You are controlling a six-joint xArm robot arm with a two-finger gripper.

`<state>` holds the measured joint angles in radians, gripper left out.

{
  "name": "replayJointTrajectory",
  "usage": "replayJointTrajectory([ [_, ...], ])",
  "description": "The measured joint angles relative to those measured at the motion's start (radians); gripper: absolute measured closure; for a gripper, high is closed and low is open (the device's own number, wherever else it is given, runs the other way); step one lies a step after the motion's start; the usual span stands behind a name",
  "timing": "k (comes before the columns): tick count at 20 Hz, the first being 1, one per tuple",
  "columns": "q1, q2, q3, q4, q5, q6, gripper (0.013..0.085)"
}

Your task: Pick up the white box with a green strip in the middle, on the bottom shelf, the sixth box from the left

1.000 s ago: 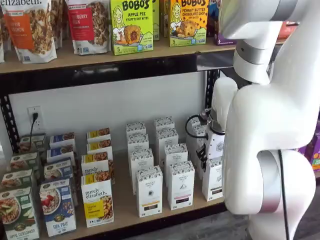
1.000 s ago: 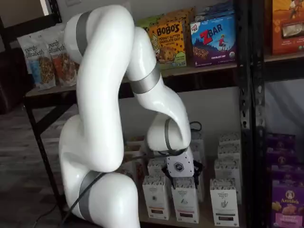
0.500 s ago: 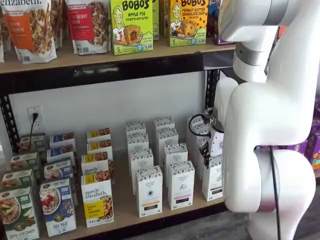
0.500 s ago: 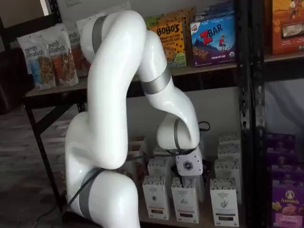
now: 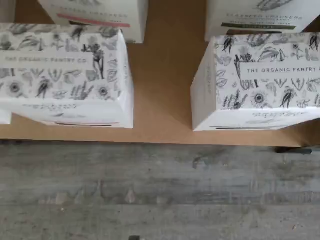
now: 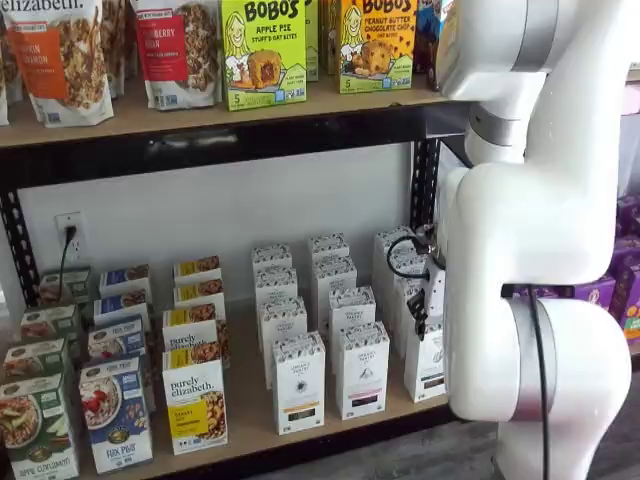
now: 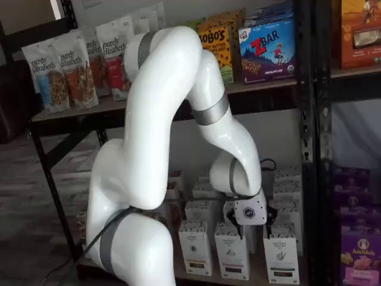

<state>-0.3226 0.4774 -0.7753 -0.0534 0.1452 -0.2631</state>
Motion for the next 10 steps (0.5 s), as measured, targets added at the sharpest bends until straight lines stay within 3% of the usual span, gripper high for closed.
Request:
replayJointTrajectory([
  [3,-0.010,0.050,-0.052,-0.063,0.017,0.051,0.0130],
  [8,-0.007,0.104,-0.102,-0.059,0.021,0.049,0.0130],
  [10,-0.008,0.119,-0.116,-0.033,0.014,0.023,0.0130],
])
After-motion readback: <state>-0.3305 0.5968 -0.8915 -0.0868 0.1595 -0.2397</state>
